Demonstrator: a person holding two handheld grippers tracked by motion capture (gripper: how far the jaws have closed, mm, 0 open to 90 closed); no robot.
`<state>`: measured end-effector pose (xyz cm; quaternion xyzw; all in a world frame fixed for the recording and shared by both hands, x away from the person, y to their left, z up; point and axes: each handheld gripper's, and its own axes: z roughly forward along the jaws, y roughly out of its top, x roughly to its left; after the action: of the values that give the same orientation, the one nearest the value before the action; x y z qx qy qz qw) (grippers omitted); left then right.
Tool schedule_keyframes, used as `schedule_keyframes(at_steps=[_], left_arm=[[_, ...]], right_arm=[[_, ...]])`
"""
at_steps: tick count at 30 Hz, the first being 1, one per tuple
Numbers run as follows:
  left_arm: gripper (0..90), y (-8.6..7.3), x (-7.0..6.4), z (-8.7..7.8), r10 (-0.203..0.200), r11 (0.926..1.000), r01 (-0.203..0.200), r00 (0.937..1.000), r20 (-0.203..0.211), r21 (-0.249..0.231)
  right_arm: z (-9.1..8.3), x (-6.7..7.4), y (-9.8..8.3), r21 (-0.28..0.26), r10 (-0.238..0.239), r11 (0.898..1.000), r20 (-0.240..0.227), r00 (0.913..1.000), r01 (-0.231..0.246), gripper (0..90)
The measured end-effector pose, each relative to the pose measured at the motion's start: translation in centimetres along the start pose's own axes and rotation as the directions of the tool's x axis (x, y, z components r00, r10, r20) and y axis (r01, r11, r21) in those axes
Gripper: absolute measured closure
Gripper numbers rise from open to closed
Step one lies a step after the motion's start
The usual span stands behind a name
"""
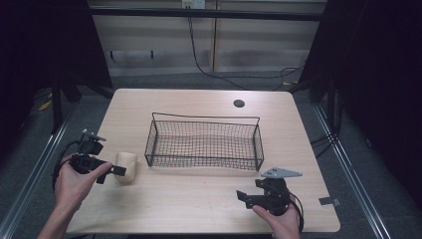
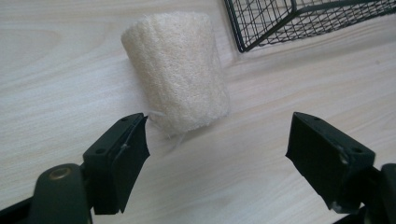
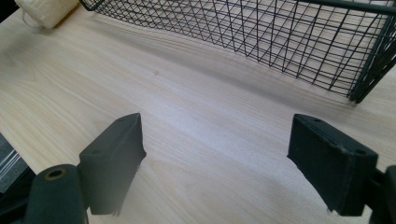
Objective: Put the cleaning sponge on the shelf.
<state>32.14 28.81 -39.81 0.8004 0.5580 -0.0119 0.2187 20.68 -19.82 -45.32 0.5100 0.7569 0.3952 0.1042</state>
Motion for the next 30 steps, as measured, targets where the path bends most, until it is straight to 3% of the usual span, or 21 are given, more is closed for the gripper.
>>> schedule_keyframes(at_steps=[4,10,14,30], left_arm=[[19.8,0.3,-0.1,0.1,-0.008,1.0,0.008,0.9999,-0.007,0.003],[19.7,1.3,0.4,0.8,-0.026,0.9977,0.027,0.9995,-0.02,0.062],[19.8,1.7,0.8,1.1,-0.036,0.9964,0.038,0.9991,-0.021,0.075],[19.6,2.9,1.4,2.8,-0.066,0.9918,0.064,0.9978,0.012,0.111]], right_arm=[[0.0,0.0,0.0,0.004,0.0,1.0,0.002,1.0,0.0,17.9],[0.0,0.0,0.0,0.009,0.0,1.0,0.003,1.0,0.0,18.0],[0.1,0.0,0.0,0.011,0.0,1.0,0.001,1.0,0.0,18.0],[0.2,0.0,0.0,0.018,-0.002,1.0,-0.001,1.0,0.002,18.0]])
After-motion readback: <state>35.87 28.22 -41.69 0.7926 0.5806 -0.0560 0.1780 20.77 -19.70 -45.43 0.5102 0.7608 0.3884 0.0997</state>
